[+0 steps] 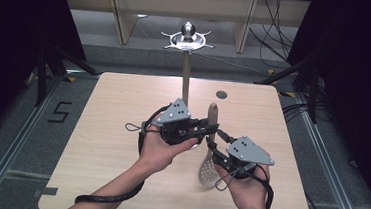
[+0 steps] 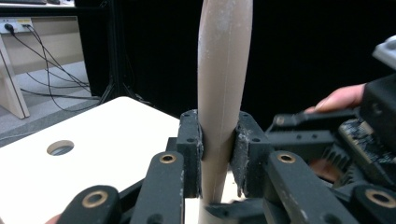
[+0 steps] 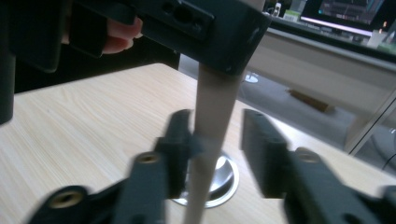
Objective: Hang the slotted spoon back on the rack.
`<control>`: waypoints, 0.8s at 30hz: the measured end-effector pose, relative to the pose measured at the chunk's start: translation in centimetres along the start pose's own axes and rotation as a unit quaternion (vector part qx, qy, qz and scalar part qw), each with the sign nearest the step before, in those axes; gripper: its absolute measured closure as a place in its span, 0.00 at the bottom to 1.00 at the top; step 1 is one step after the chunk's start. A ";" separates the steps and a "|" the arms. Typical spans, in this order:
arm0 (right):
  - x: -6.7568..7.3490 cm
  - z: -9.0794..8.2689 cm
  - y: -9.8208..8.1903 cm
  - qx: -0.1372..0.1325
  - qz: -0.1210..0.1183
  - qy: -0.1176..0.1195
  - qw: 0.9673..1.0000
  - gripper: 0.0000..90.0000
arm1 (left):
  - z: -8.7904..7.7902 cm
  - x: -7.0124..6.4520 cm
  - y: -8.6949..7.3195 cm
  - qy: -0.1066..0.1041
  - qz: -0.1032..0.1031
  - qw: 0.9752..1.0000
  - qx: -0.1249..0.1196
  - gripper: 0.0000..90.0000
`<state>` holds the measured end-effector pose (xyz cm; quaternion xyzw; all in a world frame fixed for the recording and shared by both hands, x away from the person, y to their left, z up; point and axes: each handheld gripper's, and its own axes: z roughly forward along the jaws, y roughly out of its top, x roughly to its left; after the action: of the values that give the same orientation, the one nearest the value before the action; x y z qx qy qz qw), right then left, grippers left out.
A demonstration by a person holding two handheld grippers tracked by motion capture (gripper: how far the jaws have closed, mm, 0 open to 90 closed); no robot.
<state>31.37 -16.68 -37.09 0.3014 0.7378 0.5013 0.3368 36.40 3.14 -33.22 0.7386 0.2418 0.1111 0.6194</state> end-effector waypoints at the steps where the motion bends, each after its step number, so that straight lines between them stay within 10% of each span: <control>1: 0.0 -0.1 0.0 0.005 -0.004 -0.001 1.000 0.59 | -0.2 0.1 0.0 0.003 0.004 1.000 0.000 0.83; 12: -0.5 -1.7 -1.3 0.027 -0.010 0.019 0.999 0.50 | -2.0 1.4 1.2 0.003 0.033 0.999 0.003 0.83; 24: -2.4 -2.7 -3.3 0.050 0.043 0.015 0.998 0.51 | -3.7 3.2 2.3 -0.003 0.046 0.999 0.007 0.83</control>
<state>30.25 -21.06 -38.95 0.3417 0.7531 0.4828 0.2882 37.97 7.64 -30.69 0.7537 0.2061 0.1352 0.6092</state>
